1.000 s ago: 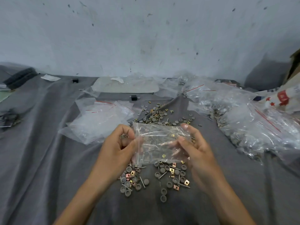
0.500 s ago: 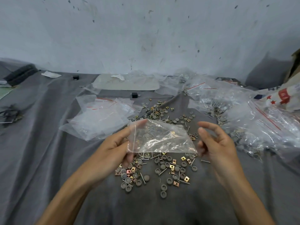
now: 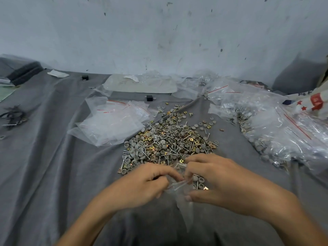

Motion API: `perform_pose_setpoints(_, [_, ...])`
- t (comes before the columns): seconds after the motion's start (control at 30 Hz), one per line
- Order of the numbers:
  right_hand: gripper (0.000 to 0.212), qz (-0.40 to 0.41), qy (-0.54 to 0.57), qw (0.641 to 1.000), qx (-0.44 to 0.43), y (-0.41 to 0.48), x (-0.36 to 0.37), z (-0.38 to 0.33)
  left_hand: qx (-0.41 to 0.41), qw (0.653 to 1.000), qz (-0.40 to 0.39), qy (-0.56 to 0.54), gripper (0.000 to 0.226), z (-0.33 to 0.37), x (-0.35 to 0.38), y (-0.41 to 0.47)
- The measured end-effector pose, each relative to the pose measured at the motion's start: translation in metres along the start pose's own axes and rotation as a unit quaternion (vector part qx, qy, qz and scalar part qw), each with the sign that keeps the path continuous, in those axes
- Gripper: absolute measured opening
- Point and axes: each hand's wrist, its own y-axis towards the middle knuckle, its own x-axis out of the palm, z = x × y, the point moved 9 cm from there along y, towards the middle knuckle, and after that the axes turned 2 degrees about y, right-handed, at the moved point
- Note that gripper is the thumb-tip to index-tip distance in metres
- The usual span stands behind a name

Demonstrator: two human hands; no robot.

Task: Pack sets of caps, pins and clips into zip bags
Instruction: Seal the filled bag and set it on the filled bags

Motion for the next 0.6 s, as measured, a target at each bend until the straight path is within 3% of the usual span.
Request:
perform_pose_setpoints(0.13, [0.03, 0.012, -0.013, 1.0, -0.005, 0.002, -0.002, 0.0, -0.022, 0.999, 0.003, -0.024, 0.03, -0.005, 0.006, 0.001])
perform_pose_setpoints(0.3, [0.022, 0.098, 0.077, 0.992, -0.033, 0.0, -0.009, 0.002, -0.031, 0.999, 0.018, -0.019, 0.027, -0.008, 0.01, 0.003])
perform_pose_setpoints(0.47, [0.048, 0.177, 0.301, 0.937, 0.02, -0.009, 0.007, 0.03, -0.027, 0.987, 0.027, -0.157, 0.029, -0.013, 0.029, 0.006])
perform_pose_setpoints(0.53, [0.045, 0.201, 0.361, 0.91, 0.041, -0.013, 0.012, 0.044, -0.023, 0.978, 0.042, -0.204, 0.02, -0.022, 0.034, 0.008])
perform_pose_setpoints(0.6, [0.037, 0.225, 0.354, 0.906, 0.054, -0.019, 0.012, 0.057, -0.033, 0.975, 0.083, -0.204, 0.013, -0.038, 0.027, 0.011])
